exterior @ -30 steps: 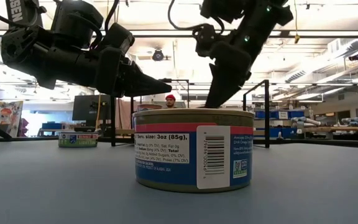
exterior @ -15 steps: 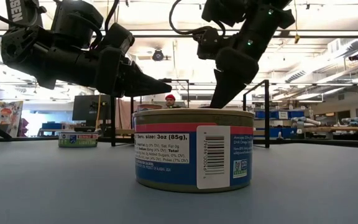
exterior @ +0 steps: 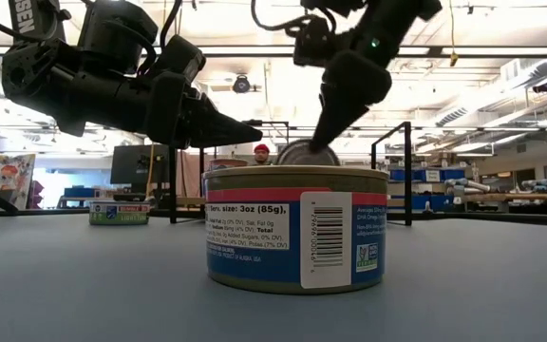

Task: Stack canned seafood by type on shelf
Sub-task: Stack the right white tuna can on the top white tuna can on the shelf

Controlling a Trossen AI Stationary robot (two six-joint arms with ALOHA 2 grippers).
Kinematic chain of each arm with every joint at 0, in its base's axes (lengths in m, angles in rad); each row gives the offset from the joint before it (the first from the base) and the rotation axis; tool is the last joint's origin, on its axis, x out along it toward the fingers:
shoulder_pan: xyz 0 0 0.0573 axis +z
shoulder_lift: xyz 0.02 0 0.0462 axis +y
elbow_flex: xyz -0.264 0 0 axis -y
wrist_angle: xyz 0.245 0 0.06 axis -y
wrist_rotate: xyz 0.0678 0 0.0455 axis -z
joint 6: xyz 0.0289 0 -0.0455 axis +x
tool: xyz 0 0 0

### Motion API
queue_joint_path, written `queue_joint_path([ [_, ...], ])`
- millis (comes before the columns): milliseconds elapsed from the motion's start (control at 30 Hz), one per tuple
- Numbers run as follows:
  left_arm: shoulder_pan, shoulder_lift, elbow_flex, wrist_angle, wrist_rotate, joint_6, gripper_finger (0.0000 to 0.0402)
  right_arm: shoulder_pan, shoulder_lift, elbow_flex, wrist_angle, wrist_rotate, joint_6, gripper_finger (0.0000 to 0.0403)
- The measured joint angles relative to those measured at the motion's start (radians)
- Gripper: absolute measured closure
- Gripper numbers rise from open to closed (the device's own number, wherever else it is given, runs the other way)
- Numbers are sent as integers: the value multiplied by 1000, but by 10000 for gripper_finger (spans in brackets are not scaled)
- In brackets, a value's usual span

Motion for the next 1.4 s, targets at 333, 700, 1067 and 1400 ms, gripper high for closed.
queue_joint_path([
  [333, 0, 0, 0, 0, 0, 0, 396, -53, -4, 165, -210, 522, -168, 253],
  [700, -2, 0, 0, 0, 0, 0, 396, -256, -5, 36, 25, 688, -405, 253],
  [1067, -2, 0, 0, 1, 0, 0, 396, -383, -4, -130, 347, 682, -674, 253],
  [1400, -2, 0, 0, 1, 0, 0, 396, -408, -5, -176, 379, 646, -653, 243],
])
